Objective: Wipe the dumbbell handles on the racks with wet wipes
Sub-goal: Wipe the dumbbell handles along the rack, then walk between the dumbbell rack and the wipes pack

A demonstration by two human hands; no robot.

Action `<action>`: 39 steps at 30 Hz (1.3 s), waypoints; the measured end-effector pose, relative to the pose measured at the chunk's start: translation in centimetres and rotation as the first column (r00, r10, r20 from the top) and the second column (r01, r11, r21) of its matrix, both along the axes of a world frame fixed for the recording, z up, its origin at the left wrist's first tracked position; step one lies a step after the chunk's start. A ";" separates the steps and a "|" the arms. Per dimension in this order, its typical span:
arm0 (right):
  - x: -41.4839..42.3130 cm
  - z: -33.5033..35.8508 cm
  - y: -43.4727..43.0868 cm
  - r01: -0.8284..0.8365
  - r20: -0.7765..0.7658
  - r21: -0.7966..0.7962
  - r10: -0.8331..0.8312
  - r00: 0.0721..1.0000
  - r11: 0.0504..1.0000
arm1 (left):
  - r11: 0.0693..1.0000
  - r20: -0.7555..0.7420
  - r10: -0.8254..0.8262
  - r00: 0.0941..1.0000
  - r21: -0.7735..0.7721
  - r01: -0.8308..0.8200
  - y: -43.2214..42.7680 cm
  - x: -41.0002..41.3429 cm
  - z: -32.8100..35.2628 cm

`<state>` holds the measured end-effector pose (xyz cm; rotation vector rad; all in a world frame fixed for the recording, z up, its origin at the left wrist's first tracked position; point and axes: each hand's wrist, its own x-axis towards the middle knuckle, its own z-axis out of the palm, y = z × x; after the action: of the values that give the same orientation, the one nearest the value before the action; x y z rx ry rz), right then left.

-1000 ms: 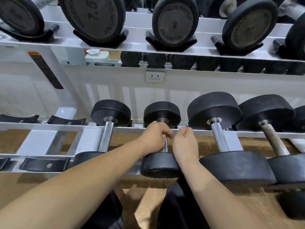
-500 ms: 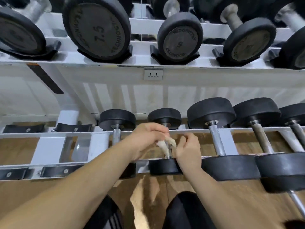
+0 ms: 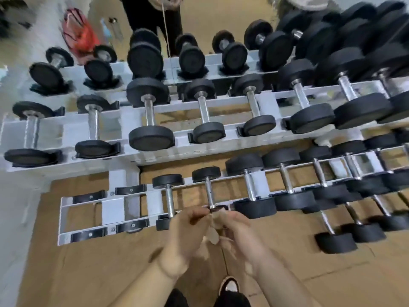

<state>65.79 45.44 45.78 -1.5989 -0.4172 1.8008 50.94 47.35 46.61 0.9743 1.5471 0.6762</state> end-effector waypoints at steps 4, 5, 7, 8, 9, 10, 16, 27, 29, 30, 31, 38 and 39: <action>1.1 4.9 -3.6 0.043 0.069 -0.053 -0.039 0.997 0.998 | 0.959 0.049 -0.285 0.957 0.022 0.284 -3.3 0.9 8.2; 1.5 5.2 -4.5 0.086 0.065 -0.075 -0.081 0.995 0.994 | 0.924 0.041 -0.381 0.924 0.052 0.379 -4.4 1.5 9.6; 2.6 6.5 -6.7 0.170 0.036 -0.094 -0.168 0.985 0.981 | 0.876 -0.011 -0.472 0.882 0.107 0.470 -5.9 3.0 10.6; 3.1 7.1 -7.4 0.206 0.017 -0.089 -0.205 0.979 0.974 | 0.871 -0.034 -0.473 0.880 0.130 0.473 -6.3 3.5 10.3; 4.0 7.7 -8.8 0.246 0.008 -0.077 -0.246 0.969 0.966 | 0.863 -0.062 -0.481 0.875 0.144 0.484 -7.1 4.4 10.3; 5.3 8.2 -10.3 0.292 0.009 -0.062 -0.292 0.956 0.954 | 0.853 -0.074 -0.493 0.867 0.156 0.499 -7.9 5.7 10.2; 17.4 10.8 -21.5 0.431 -0.015 0.027 -0.431 0.902 0.902 | 0.782 -0.040 -0.605 0.795 0.159 0.603 -14.5 19.0 10.1; 44.8 11.4 -46.9 0.824 0.108 0.010 -0.820 0.562 0.566 | 0.459 0.026 -0.888 0.459 0.105 0.882 -34.8 51.7 10.8; 49.1 11.2 -48.9 0.864 0.076 0.002 -0.862 0.501 0.503 | 0.415 -0.014 -0.907 0.422 0.149 0.897 -36.3 56.6 10.4; 51.6 10.9 -49.7 0.875 0.055 -0.009 -0.873 0.484 0.485 | 0.403 -0.034 -0.910 0.413 0.163 0.900 -36.9 59.6 10.0; 53.6 10.7 -50.1 0.880 0.034 -0.019 -0.879 0.476 0.475 | 0.396 -0.046 -0.912 0.408 0.166 0.903 -37.1 61.9 9.5; 69.3 9.7 -49.8 0.909 -0.048 -0.056 -0.910 0.411 0.413 | 0.342 -0.036 -0.937 0.348 0.112 0.933 -36.0 79.5 7.4; 71.9 9.4 -49.7 0.923 -0.038 -0.066 -0.926 0.376 0.378 | 0.316 -0.025 -0.947 0.320 0.099 0.943 -35.9 82.7 7.4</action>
<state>137.73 -4.25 55.19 -1.3128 0.5263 0.9211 133.60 11.44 54.02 1.7033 0.6164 -0.1279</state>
